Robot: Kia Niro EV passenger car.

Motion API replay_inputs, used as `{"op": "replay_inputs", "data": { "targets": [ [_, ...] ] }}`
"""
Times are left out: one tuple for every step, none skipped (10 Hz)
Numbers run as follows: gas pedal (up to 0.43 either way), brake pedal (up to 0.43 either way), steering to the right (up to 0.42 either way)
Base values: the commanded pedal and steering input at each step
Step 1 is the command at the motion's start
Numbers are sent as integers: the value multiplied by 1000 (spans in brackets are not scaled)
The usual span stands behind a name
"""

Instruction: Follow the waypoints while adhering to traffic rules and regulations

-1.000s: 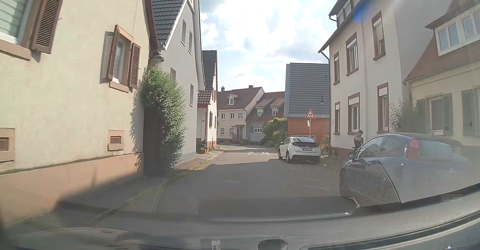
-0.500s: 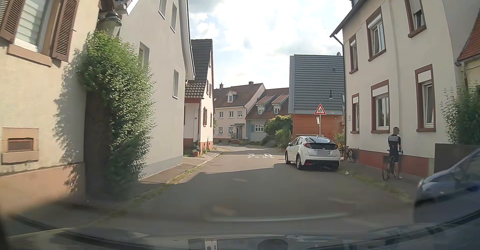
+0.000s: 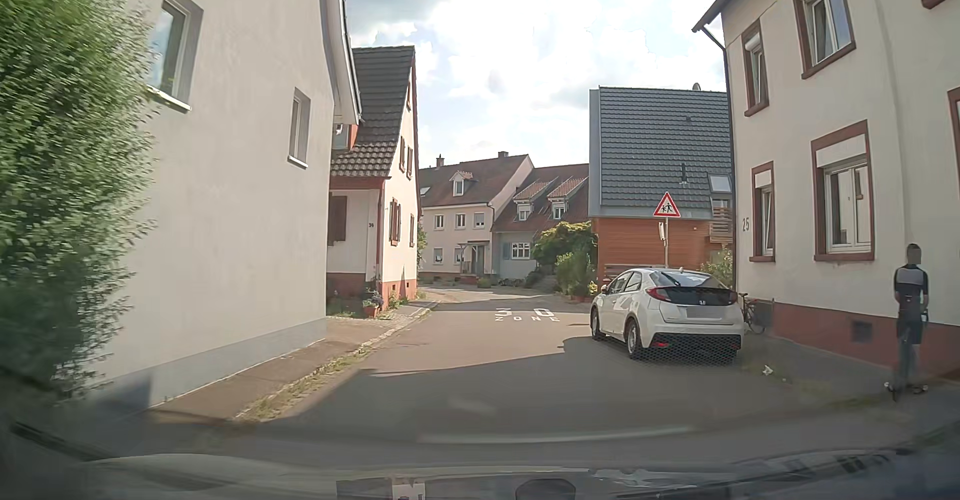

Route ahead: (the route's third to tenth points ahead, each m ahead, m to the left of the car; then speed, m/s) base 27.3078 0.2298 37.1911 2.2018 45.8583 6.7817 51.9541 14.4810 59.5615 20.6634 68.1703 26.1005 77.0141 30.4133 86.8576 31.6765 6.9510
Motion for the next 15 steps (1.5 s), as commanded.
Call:
{"op": "replay_inputs", "data": {
  "targets": [
    [0,0,3],
    [0,0,4],
    [0,0,4],
    [0,0,5],
    [0,0,6],
    [0,0,10],
    [0,0,14],
    [0,0,19],
    [0,0,23],
    [0,0,29],
    [0,0,37],
    [0,0,43],
    [0,0,49],
    [0,0,54],
    [0,0,60]
  ]
}}
